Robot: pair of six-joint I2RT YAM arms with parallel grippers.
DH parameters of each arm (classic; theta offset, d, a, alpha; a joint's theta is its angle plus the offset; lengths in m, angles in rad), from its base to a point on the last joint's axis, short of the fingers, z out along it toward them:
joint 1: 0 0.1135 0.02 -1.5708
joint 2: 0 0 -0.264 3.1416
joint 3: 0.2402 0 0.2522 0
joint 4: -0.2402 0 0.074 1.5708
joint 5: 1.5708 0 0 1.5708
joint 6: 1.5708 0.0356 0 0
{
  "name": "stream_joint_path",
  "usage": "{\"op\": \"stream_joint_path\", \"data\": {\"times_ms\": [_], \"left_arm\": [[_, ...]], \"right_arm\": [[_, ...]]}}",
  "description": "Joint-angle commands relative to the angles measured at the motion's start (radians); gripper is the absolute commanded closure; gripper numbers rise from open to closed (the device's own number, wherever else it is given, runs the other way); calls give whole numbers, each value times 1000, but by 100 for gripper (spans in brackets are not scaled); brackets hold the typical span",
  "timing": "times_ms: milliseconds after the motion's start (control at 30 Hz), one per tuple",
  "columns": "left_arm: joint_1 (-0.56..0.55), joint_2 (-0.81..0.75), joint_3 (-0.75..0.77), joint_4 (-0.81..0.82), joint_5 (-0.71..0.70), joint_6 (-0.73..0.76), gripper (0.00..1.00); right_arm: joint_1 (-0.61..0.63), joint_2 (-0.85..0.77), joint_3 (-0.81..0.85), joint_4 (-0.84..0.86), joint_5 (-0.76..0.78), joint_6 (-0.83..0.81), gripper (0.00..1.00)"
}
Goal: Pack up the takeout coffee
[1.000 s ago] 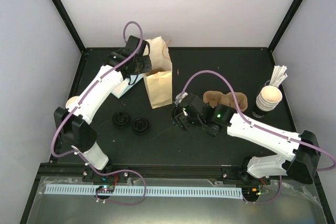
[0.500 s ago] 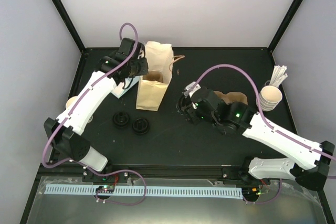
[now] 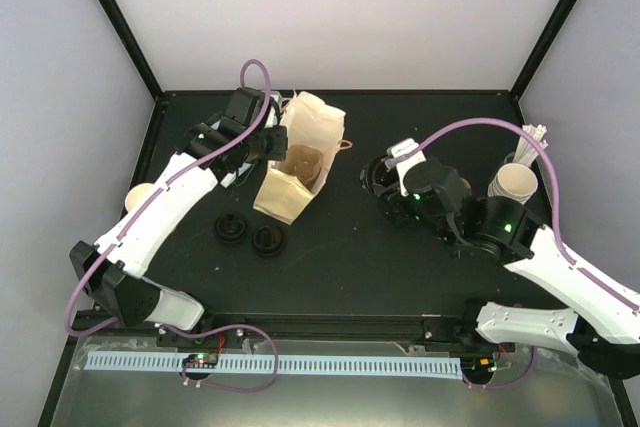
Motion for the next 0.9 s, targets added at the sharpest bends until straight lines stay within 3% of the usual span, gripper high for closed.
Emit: {"op": "stream_joint_path", "data": {"times_ms": [0,867], "left_arm": [[-34,-22,0,42,3,57,98],[-84,-78,-66,99,3,153,98]], "right_arm": [[-4,-30,50,-26,48,-30,38],[-4,-30,176,4,75,-126,39]]}}
